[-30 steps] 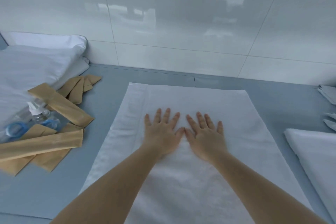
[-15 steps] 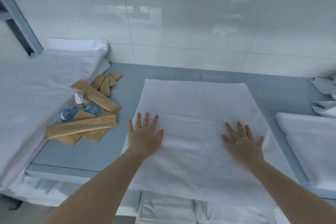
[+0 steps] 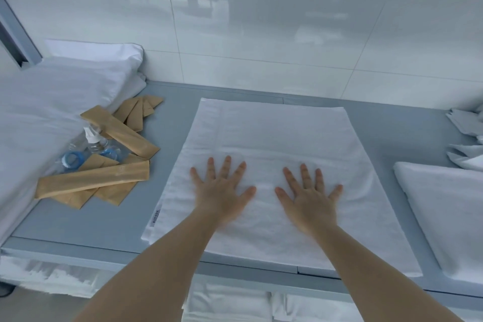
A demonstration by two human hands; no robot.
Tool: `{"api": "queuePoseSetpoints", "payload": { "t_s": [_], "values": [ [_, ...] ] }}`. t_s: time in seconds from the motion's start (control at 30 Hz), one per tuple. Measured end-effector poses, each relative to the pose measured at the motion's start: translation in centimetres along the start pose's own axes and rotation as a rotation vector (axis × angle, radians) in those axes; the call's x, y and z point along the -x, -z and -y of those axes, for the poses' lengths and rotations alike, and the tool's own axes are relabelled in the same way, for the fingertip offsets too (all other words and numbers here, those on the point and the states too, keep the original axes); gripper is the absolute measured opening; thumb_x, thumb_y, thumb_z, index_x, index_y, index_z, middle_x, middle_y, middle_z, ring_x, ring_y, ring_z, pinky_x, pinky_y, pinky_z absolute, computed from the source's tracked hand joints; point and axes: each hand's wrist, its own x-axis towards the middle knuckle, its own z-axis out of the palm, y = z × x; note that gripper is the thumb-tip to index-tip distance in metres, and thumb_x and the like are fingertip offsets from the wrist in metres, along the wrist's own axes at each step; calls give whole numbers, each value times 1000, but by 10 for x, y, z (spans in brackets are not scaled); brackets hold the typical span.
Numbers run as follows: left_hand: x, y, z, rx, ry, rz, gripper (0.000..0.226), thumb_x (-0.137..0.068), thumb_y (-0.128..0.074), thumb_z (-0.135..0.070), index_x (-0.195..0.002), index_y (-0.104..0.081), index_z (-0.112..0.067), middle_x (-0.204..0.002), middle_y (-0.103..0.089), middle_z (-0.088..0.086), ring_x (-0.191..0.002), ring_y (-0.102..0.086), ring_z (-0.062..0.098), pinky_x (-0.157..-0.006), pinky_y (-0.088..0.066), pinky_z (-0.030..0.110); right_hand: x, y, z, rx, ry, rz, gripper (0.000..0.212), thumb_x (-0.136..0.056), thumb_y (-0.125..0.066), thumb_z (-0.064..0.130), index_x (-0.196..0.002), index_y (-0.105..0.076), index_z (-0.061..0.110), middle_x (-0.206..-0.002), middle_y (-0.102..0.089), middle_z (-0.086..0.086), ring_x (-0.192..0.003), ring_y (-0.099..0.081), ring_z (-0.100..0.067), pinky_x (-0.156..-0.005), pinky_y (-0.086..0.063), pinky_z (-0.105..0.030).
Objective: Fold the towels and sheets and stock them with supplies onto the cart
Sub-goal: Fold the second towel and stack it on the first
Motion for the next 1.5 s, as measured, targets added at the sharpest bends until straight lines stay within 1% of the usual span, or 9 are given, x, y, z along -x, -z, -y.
{"api": "queuePoseSetpoints", "payload": {
  "t_s": [0.23,0.57,0.73,0.83,0.93,1.23,1.37,1.43,1.5],
  "values": [
    [-19,9,7,-9,-39,-7,71,-82,-1,-76,-147,9,-49,-160,12,-13,-147,14,23,-111,11,63,-25,5,1,4,10,5,70,-77,10,77,-143,16,53,-159,18,10,-147,17,-23,-107,10,-69],
    [41,13,64,-21,3,3,63,-94,-3,-62,-150,12,-38,-160,17,-8,-146,18,15,-119,7,46,28,8,-49,6,-60,16,65,-87,6,66,-147,17,44,-160,17,7,-147,15,-16,-117,6,-52],
    [64,17,33,31,-17,-114,55,-101,-20,-47,-153,-10,-35,-162,-3,-3,-149,9,24,-118,8,52,56,12,-37,-12,-15,24,59,-94,-5,61,-149,9,44,-161,14,6,-148,13,-22,-114,3,-61],
    [82,8,10,51,-152,-18,62,-92,-11,-66,-149,5,-47,-159,14,-13,-146,19,20,-114,13,55,79,3,-26,8,103,41,65,-82,9,71,-143,18,52,-158,20,12,-147,18,-18,-113,9,-59],
    [97,-3,16,8,-119,56,68,-80,3,-77,-138,26,-52,-152,28,-18,-144,26,23,-111,18,58,93,-4,-45,20,29,31,62,-75,20,75,-131,37,54,-152,30,15,-145,23,-17,-113,12,-56],
    [119,2,30,10,-57,98,72,-72,11,-82,-132,37,-52,-153,30,-11,-143,28,23,-111,16,59,121,5,-82,-39,-222,61,66,-78,15,68,-138,30,45,-159,21,4,-146,20,-22,-117,10,-50],
    [125,12,25,33,-23,147,73,-82,-5,-78,-147,11,-49,-160,15,-9,-146,19,22,-113,11,61,128,12,-80,-10,-218,123,65,-90,-1,66,-147,18,42,-161,12,3,-148,10,-23,-118,3,-52],
    [117,27,13,60,29,98,67,-87,-12,-73,-147,-19,-44,-160,-14,-2,-148,-5,25,-112,3,64,118,24,-77,-3,-232,62,59,-96,-19,60,-151,-11,37,-158,-16,-2,-145,-14,-27,-116,-10,-54],
    [99,40,-8,36,27,-16,63,-91,-17,-67,-141,-34,-33,-147,-37,4,-139,-26,27,-113,-6,63,98,36,-68,-72,-192,-109,47,-99,-35,45,-142,-39,25,-144,-41,-7,-132,-36,-28,-113,-26,-50]
  ]
}}
